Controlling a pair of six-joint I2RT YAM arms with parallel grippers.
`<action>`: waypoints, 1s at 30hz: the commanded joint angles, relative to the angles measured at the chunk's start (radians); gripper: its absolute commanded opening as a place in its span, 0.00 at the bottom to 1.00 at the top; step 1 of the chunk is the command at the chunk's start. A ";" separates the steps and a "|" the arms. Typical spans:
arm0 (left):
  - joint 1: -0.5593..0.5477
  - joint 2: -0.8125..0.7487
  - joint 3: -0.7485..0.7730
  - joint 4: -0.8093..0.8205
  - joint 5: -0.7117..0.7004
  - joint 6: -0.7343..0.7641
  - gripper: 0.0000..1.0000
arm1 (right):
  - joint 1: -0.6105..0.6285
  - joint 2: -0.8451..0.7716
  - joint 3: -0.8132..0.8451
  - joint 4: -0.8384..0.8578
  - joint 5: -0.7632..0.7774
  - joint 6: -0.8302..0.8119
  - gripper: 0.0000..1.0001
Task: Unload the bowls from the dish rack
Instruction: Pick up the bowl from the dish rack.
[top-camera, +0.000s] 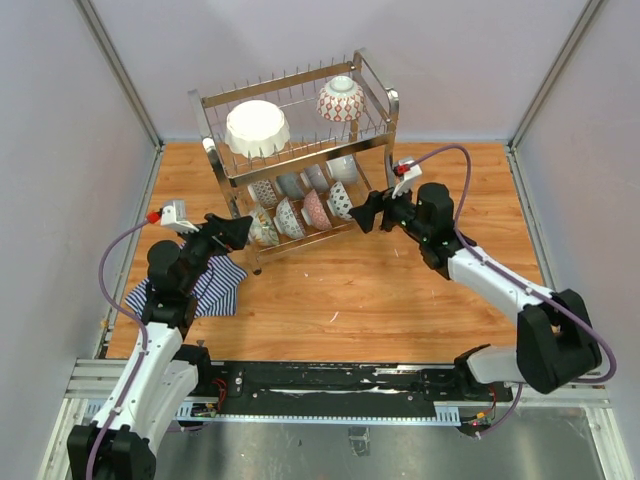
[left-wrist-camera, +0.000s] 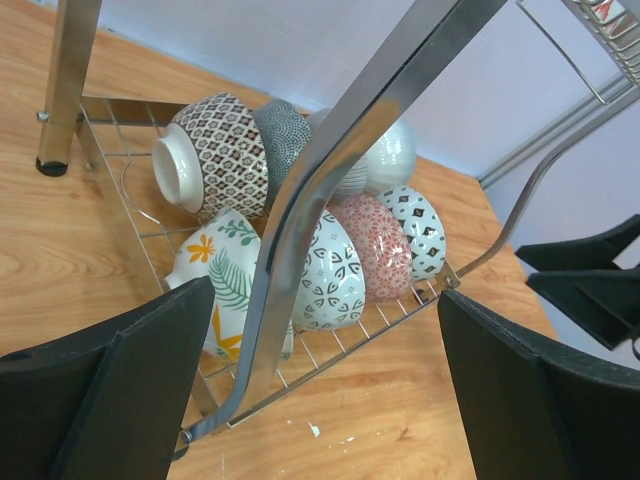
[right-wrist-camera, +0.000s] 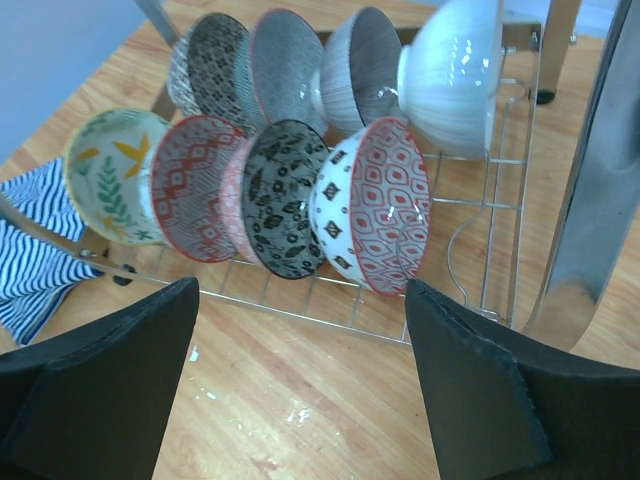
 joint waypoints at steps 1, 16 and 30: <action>-0.006 0.003 0.005 0.000 0.027 0.016 1.00 | 0.011 0.093 0.053 0.044 0.055 0.014 0.83; -0.012 0.004 -0.018 0.034 0.009 0.013 1.00 | 0.019 0.288 0.148 0.140 0.060 0.067 0.70; -0.013 -0.007 -0.021 0.024 -0.007 0.021 1.00 | 0.019 0.387 0.195 0.215 0.013 0.144 0.54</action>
